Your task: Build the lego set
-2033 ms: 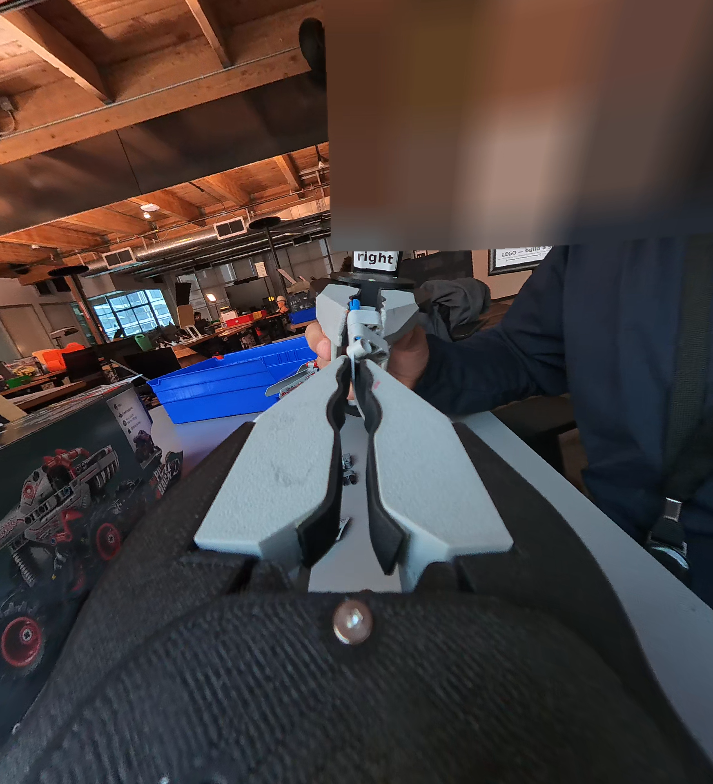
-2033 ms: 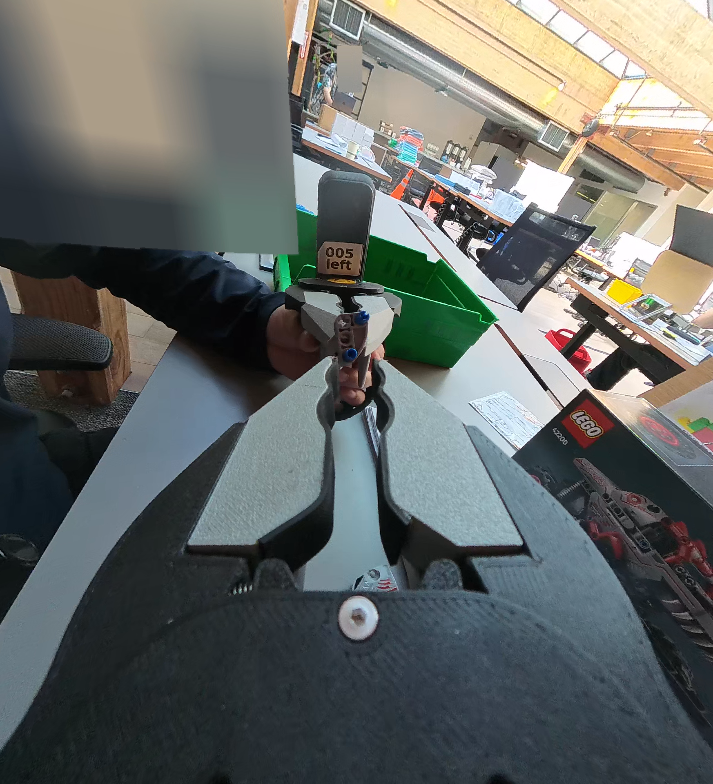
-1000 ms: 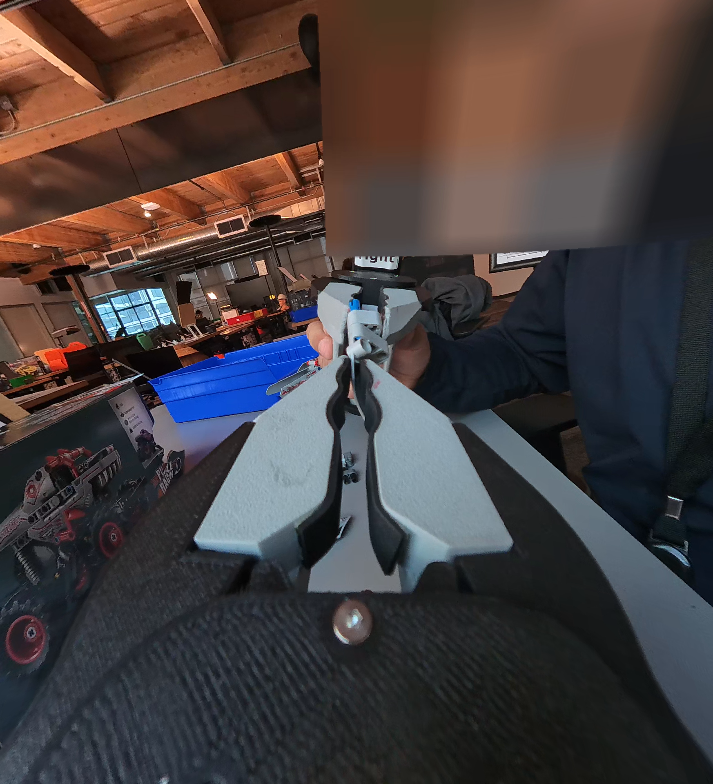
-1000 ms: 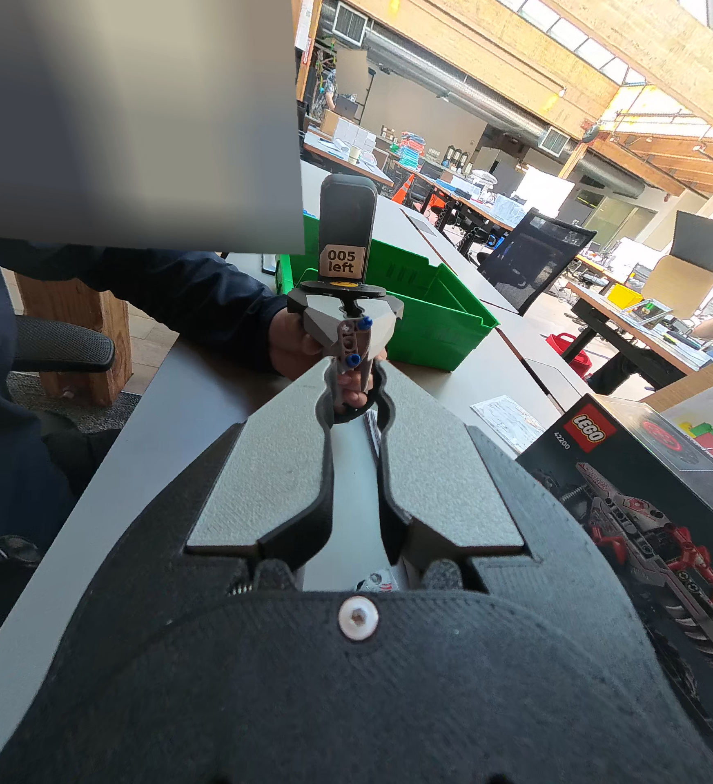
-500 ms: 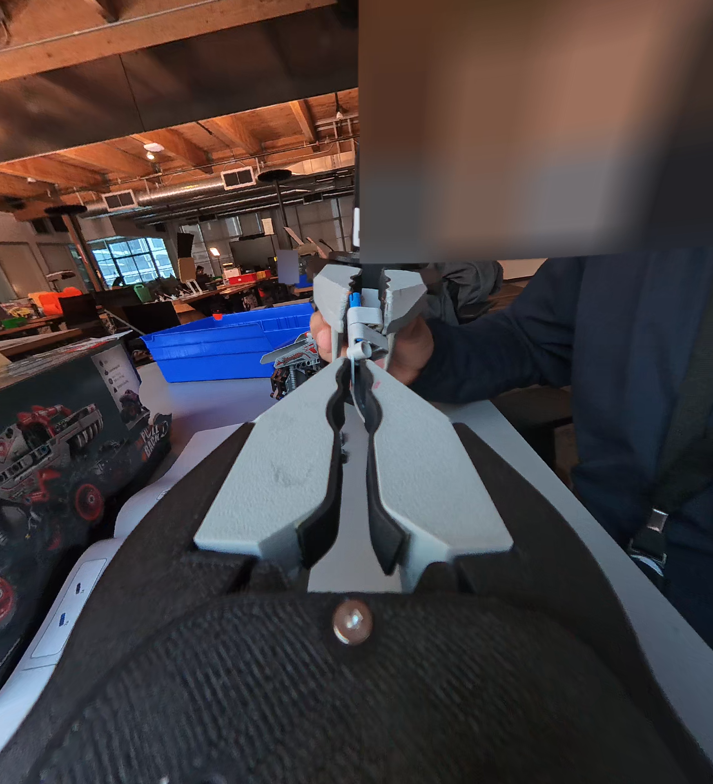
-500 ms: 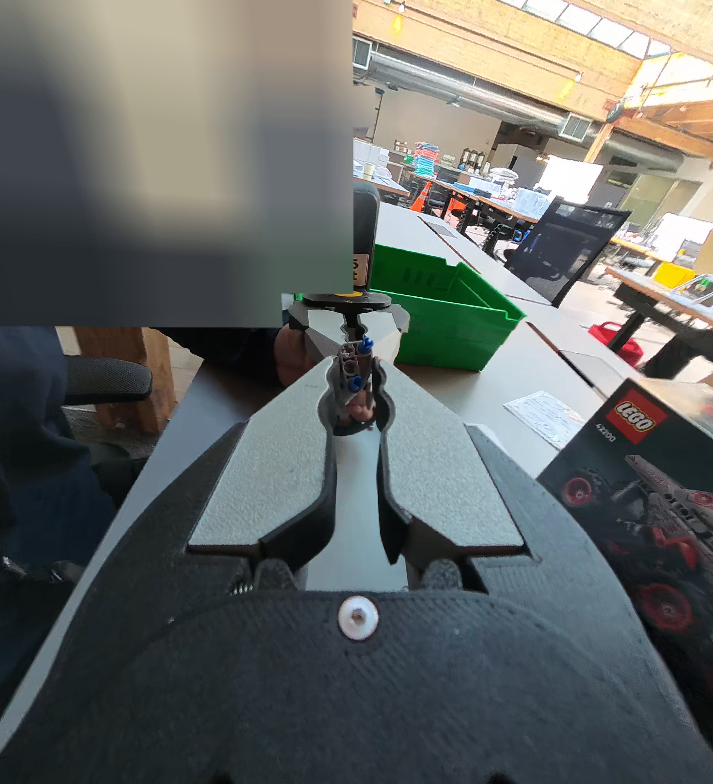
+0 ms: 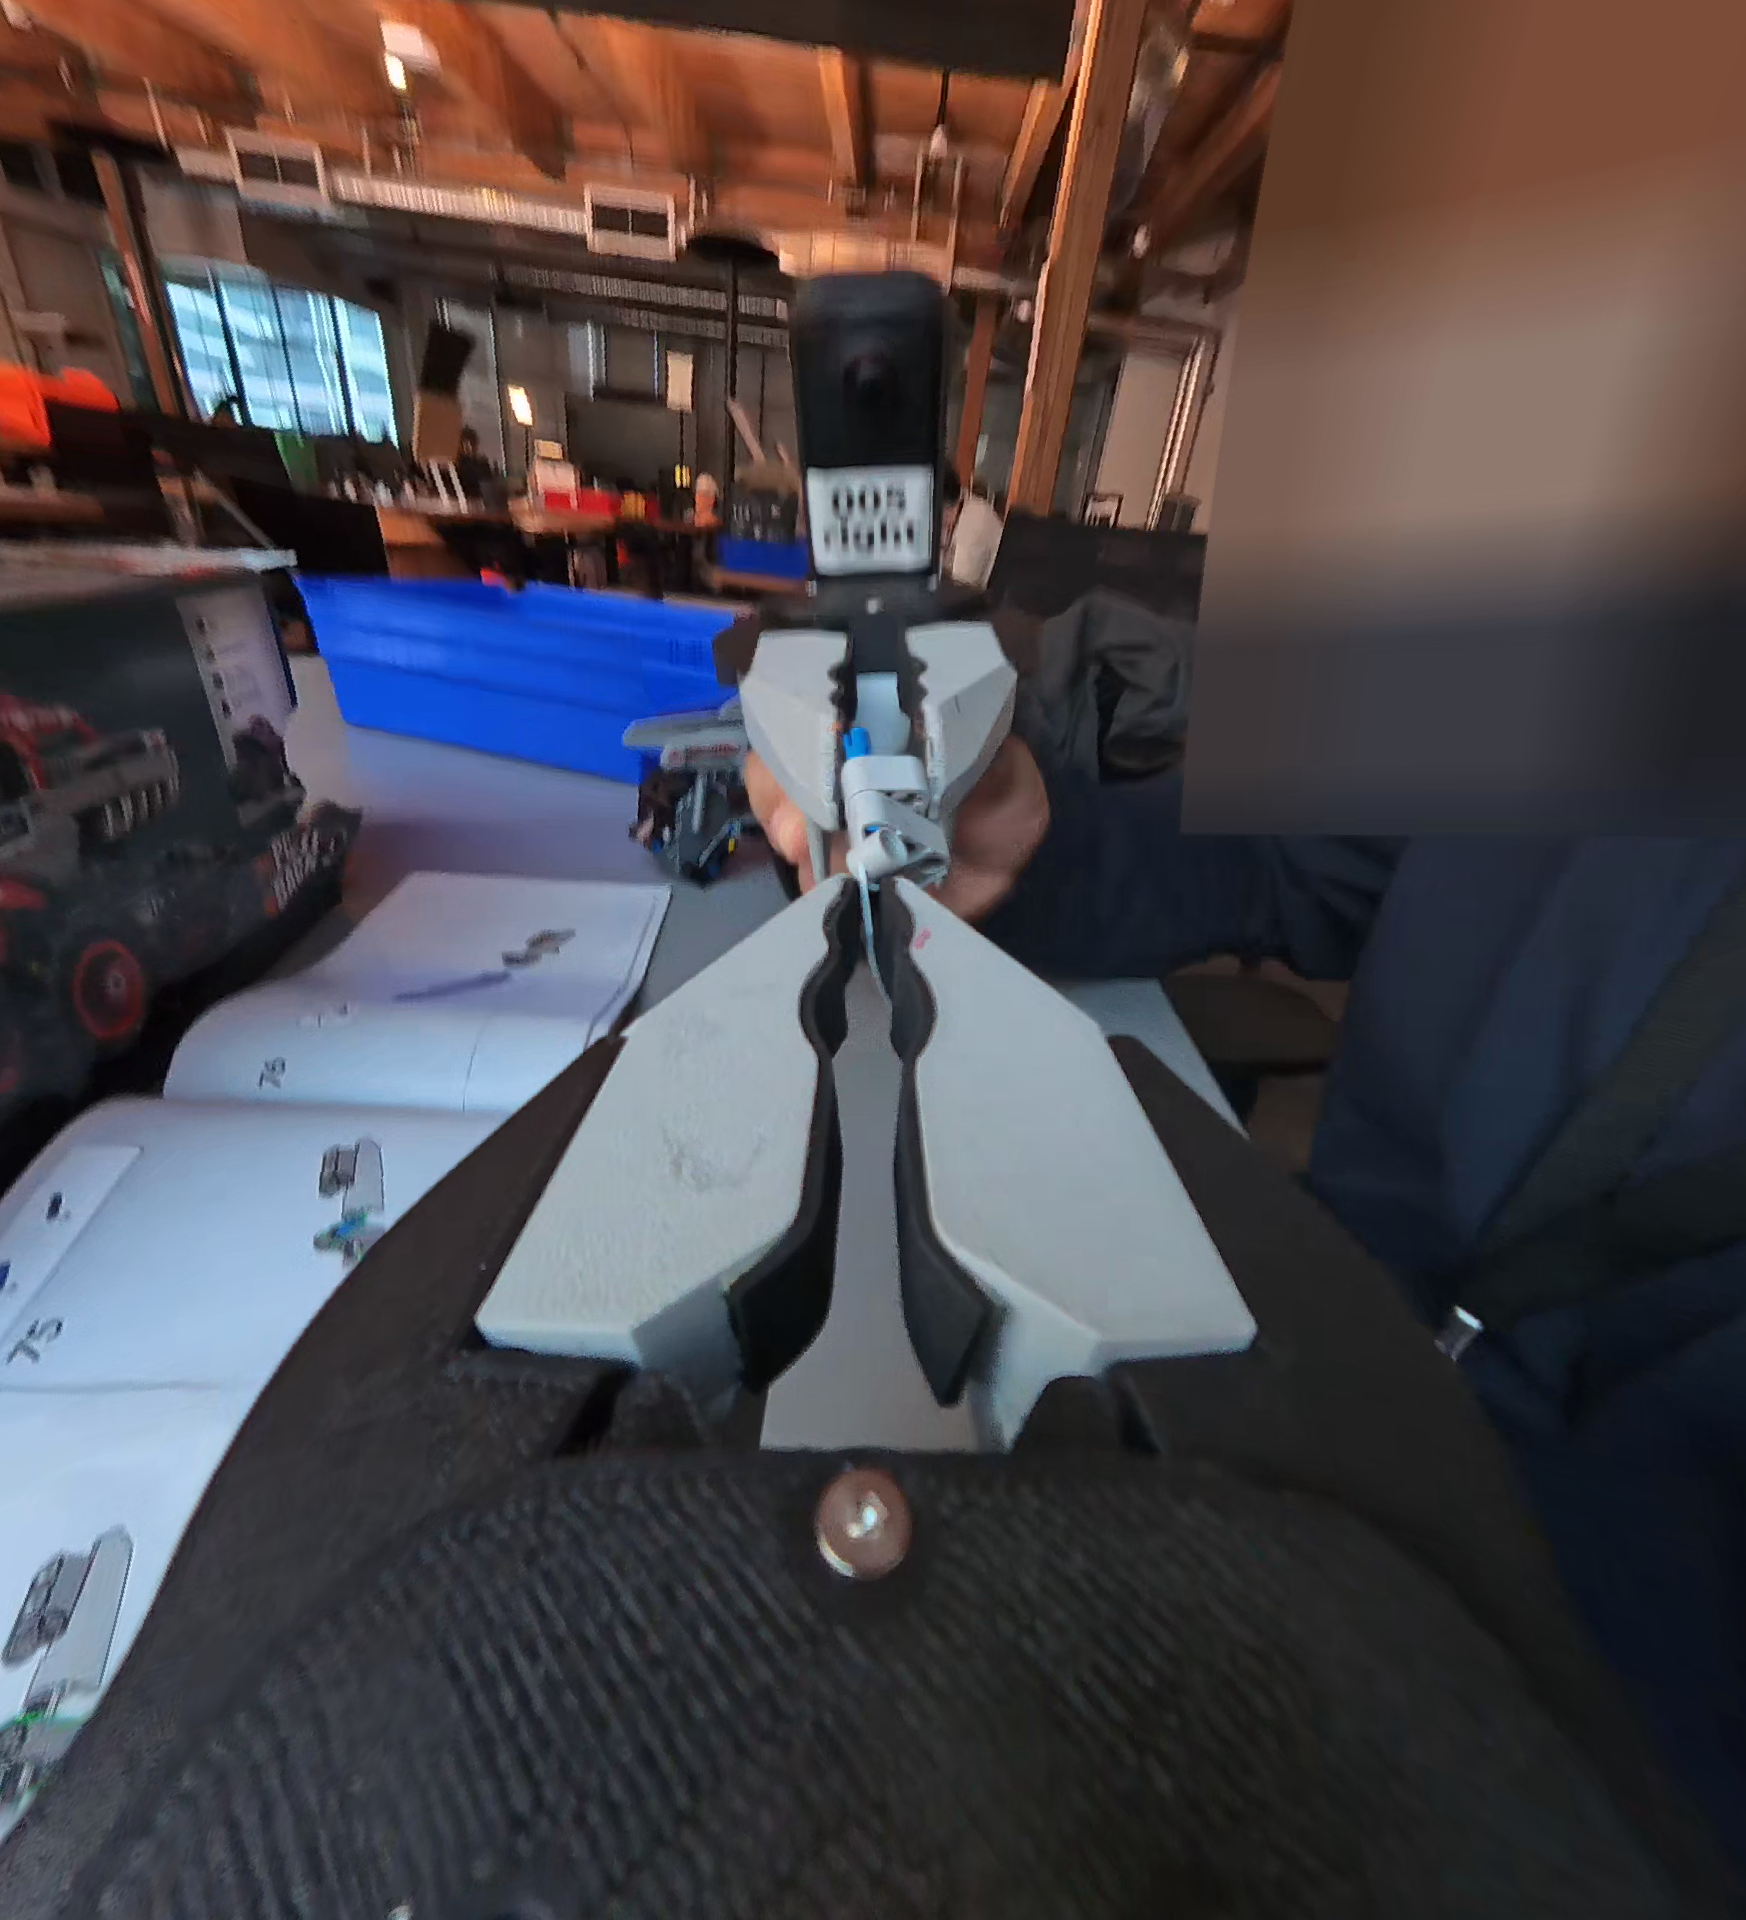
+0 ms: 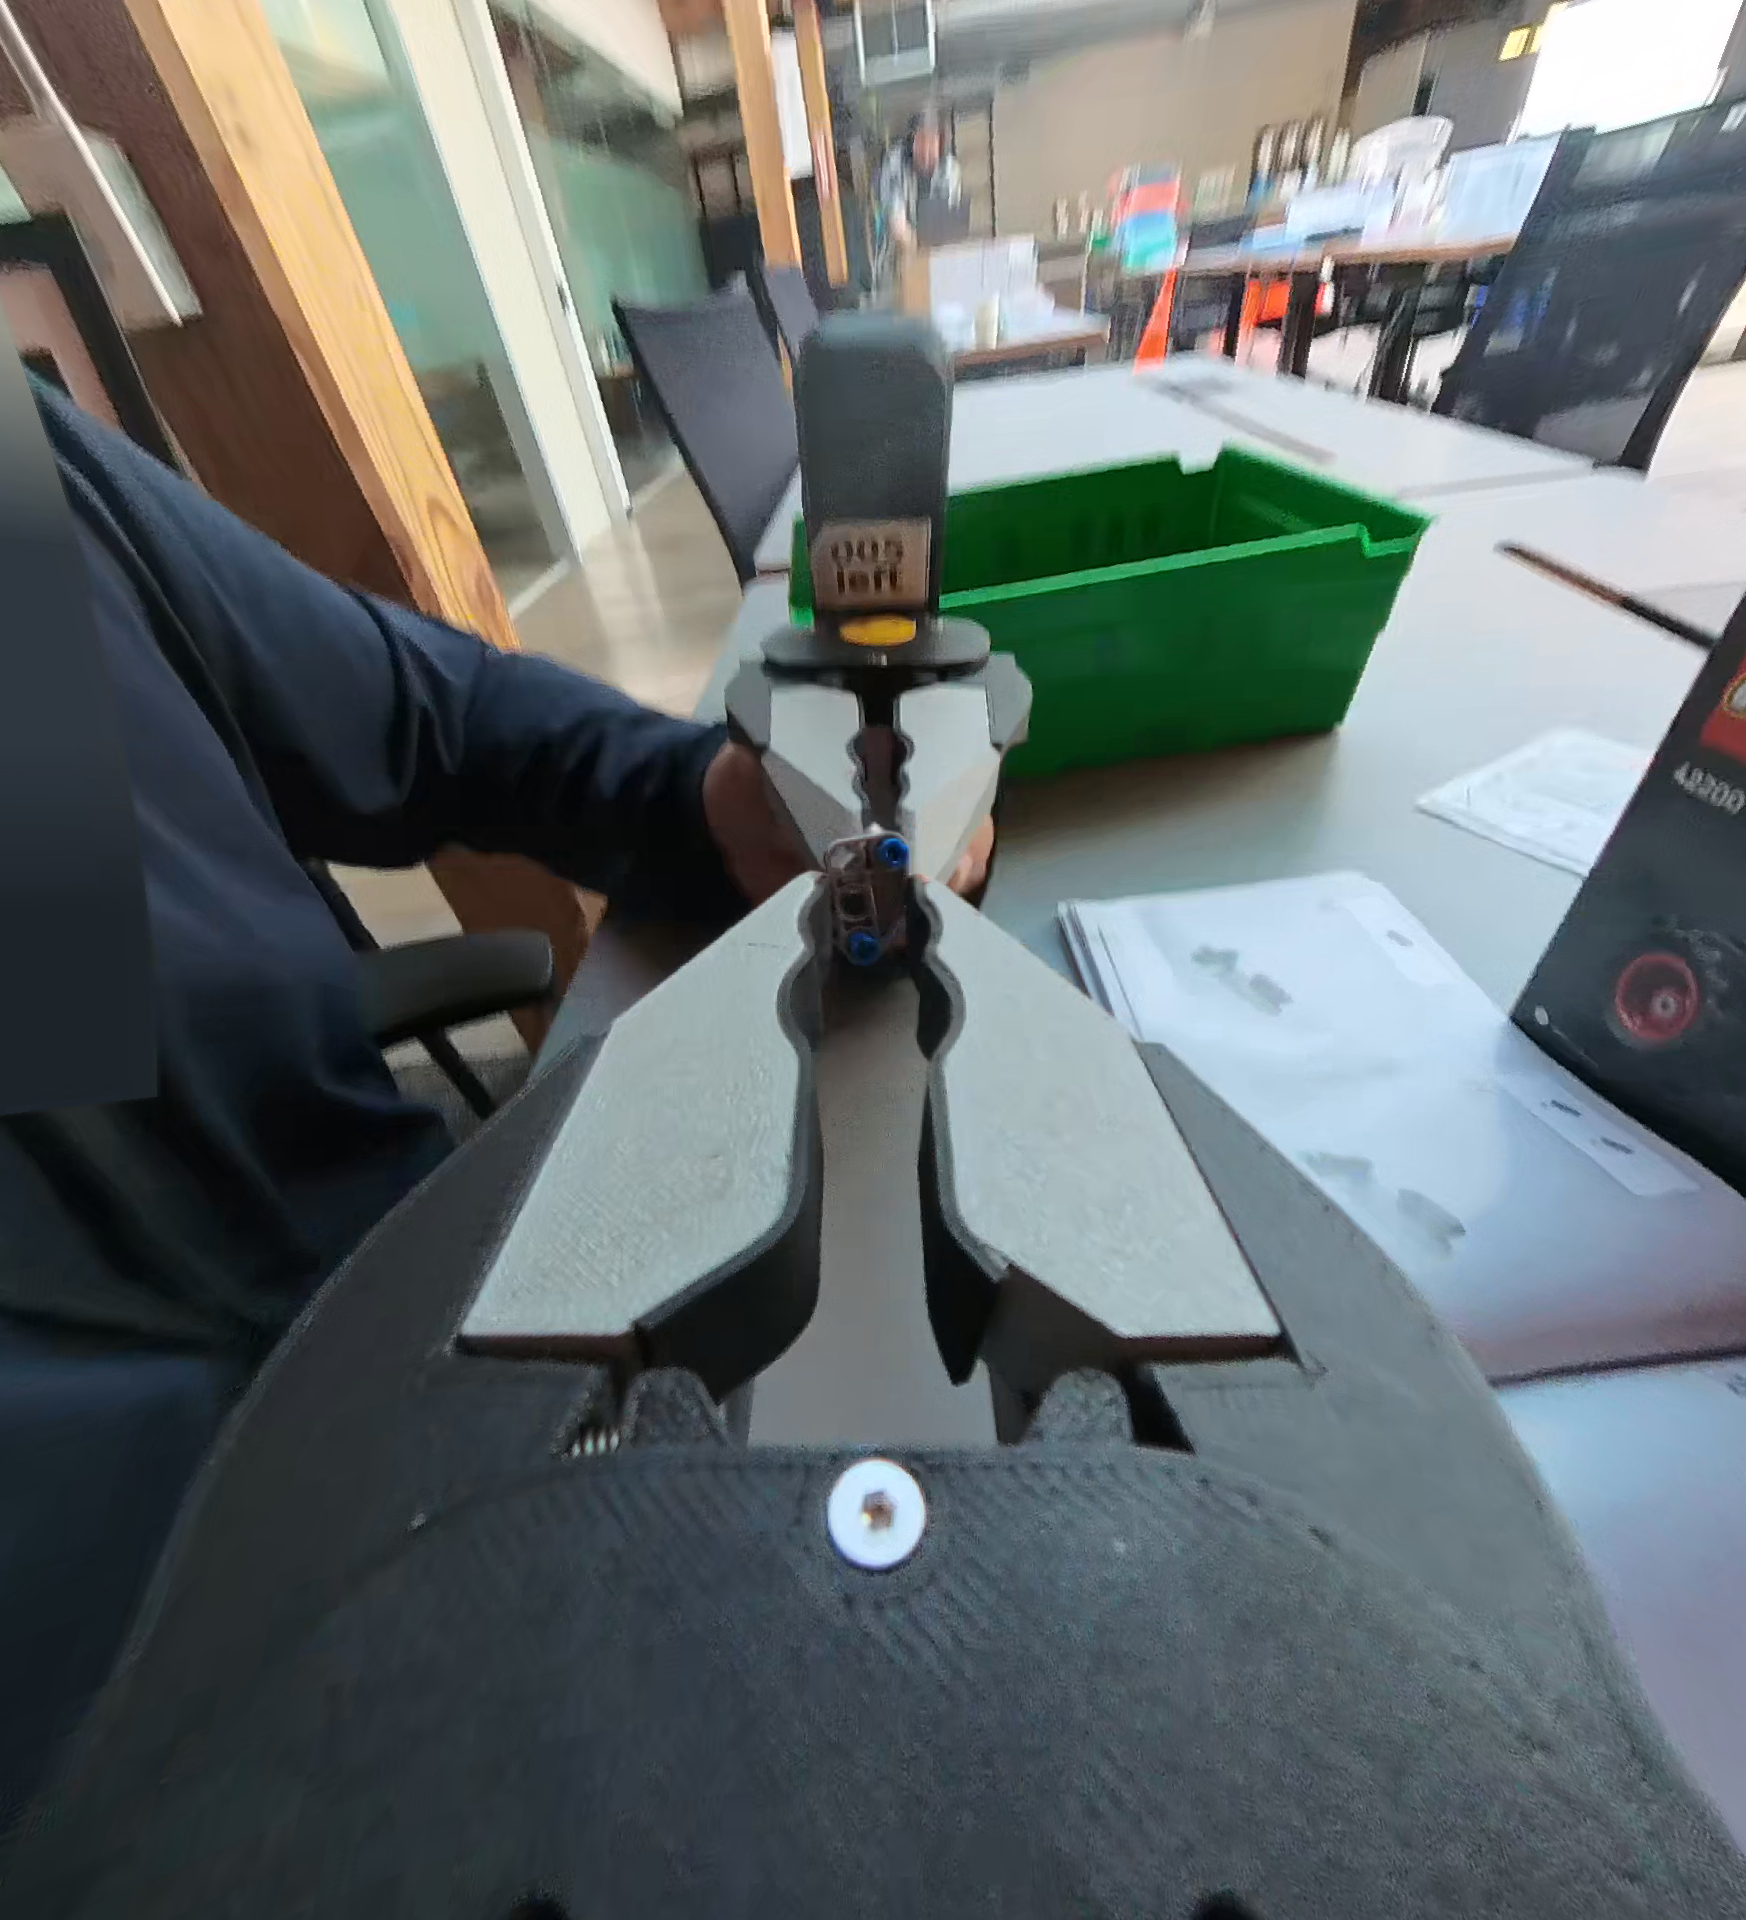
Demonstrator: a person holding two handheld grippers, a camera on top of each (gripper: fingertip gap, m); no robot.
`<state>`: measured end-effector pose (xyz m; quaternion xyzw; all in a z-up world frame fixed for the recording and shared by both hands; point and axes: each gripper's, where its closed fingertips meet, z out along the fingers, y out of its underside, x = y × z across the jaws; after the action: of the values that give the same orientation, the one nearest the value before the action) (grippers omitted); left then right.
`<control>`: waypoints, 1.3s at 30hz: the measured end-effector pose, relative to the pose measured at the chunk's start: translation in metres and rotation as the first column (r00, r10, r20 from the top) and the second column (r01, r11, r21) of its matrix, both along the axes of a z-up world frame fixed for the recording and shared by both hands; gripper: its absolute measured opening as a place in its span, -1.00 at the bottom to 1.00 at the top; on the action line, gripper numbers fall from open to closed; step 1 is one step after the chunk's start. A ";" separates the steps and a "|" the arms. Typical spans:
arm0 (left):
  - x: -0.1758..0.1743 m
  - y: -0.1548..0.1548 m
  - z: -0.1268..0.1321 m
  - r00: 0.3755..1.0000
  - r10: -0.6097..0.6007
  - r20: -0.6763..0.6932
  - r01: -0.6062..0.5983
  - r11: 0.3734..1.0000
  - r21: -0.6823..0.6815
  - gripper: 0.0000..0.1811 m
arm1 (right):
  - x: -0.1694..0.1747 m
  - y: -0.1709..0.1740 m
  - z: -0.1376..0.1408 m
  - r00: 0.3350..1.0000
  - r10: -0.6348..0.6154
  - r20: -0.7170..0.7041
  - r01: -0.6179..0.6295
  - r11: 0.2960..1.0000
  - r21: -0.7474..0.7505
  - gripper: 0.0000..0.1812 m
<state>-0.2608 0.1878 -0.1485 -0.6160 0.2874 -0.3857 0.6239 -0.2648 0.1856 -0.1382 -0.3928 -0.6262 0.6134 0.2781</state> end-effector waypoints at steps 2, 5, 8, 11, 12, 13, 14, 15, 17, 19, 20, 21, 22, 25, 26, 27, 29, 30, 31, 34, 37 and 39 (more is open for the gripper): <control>0.000 0.004 -0.014 0.999 0.003 -0.053 -0.007 0.998 -0.069 -1.00 | 0.004 0.005 -0.015 0.996 0.009 0.083 -0.016 0.996 0.087 -0.89; -0.004 0.008 -0.028 0.995 0.010 -0.103 -0.027 0.985 -0.169 -1.00 | 0.011 0.019 -0.035 0.988 -0.033 0.149 -0.001 0.975 0.222 -0.92; -0.011 0.008 -0.039 0.987 0.014 -0.161 -0.051 0.972 -0.229 -1.00 | 0.016 0.028 -0.049 0.985 -0.070 0.155 0.018 0.949 0.315 -0.90; -0.010 0.007 -0.054 0.961 0.008 -0.276 -0.078 0.966 -0.246 -1.00 | 0.014 0.022 -0.054 0.985 -0.081 0.151 0.018 0.925 0.379 -0.86; -0.008 0.006 -0.058 0.952 -0.005 -0.305 -0.077 0.964 -0.255 -1.00 | 0.012 0.021 -0.055 0.985 -0.095 0.141 0.029 0.909 0.415 -0.85; -0.006 0.005 -0.062 0.944 -0.015 -0.330 -0.076 0.962 -0.263 -1.00 | 0.011 0.020 -0.057 0.985 -0.108 0.134 0.035 0.890 0.455 -0.85; -0.004 0.005 -0.064 0.937 -0.023 -0.349 -0.075 0.962 -0.264 -1.00 | 0.011 0.019 -0.060 0.985 -0.118 0.125 0.040 0.866 0.498 -0.87; -0.003 0.004 -0.066 0.932 -0.024 -0.362 -0.077 0.962 -0.262 -1.00 | 0.010 0.017 -0.062 0.986 -0.123 0.112 0.043 0.840 0.541 -0.90; -0.001 0.003 -0.070 0.923 -0.033 -0.383 -0.078 0.960 -0.269 -1.00 | 0.009 0.016 -0.068 0.987 -0.138 0.084 0.055 0.775 0.629 -0.93; -0.003 0.005 -0.074 0.916 -0.023 -0.400 -0.099 0.955 -0.281 -1.00 | 0.008 0.015 -0.074 0.986 -0.149 0.080 0.057 0.740 0.670 -0.82; -0.004 0.006 -0.074 0.917 -0.016 -0.399 -0.106 0.953 -0.283 -1.00 | 0.008 0.014 -0.074 0.984 -0.151 0.091 0.056 0.755 0.653 -0.78; -0.005 0.006 -0.073 0.918 -0.012 -0.396 -0.108 0.954 -0.280 -1.00 | 0.008 0.013 -0.073 0.983 -0.148 0.106 0.052 0.787 0.615 -0.74; -0.005 0.006 -0.072 0.921 -0.012 -0.390 -0.105 0.956 -0.276 -1.00 | 0.008 0.012 -0.070 0.984 -0.136 0.117 0.046 0.819 0.571 -0.74; 0.002 0.002 -0.065 0.939 -0.042 -0.341 -0.056 0.961 -0.272 -1.00 | 0.004 0.010 -0.061 0.988 -0.118 0.103 0.057 0.884 0.463 -0.67; 0.004 0.001 -0.063 0.942 -0.048 -0.331 -0.046 0.962 -0.270 -1.00 | 0.004 0.008 -0.061 0.988 -0.105 0.109 0.047 0.896 0.442 -0.66; 0.005 0.001 -0.061 0.945 -0.052 -0.322 -0.037 0.964 -0.263 -1.00 | 0.005 0.003 -0.062 0.990 -0.076 0.120 0.018 0.906 0.423 -0.72; 0.008 -0.001 -0.056 0.955 -0.058 -0.291 -0.015 0.970 -0.243 -1.00 | 0.005 -0.005 -0.063 0.991 -0.040 0.131 -0.015 0.920 0.392 -0.76; 0.010 -0.001 -0.053 0.960 -0.065 -0.274 -0.003 0.971 -0.239 -1.00 | 0.004 -0.008 -0.061 0.992 -0.028 0.125 -0.020 0.928 0.371 -0.77; 0.010 -0.002 -0.051 0.964 -0.066 -0.259 0.004 0.972 -0.234 -1.00 | 0.003 -0.010 -0.058 0.994 -0.019 0.112 -0.021 0.939 0.343 -0.78; 0.009 -0.002 -0.044 0.974 -0.063 -0.219 0.016 0.977 -0.212 -1.00 | 0.002 -0.011 -0.046 0.996 0.016 0.089 -0.033 0.980 0.198 -0.81; 0.009 -0.001 -0.040 0.974 -0.030 -0.227 -0.008 0.986 -0.165 -1.00 | 0.003 -0.006 -0.033 0.996 0.051 0.073 -0.054 0.998 0.034 -0.86; 0.008 0.001 -0.036 0.979 -0.011 -0.203 -0.020 0.988 -0.150 -1.00 | 0.002 -0.004 -0.028 0.997 0.056 0.059 -0.054 0.998 -0.029 -0.86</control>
<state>-0.2525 0.1889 -0.1842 -0.6985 0.3180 -0.3400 0.5435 -0.2625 0.1816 -0.1666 -0.3973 -0.6364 0.6174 0.2368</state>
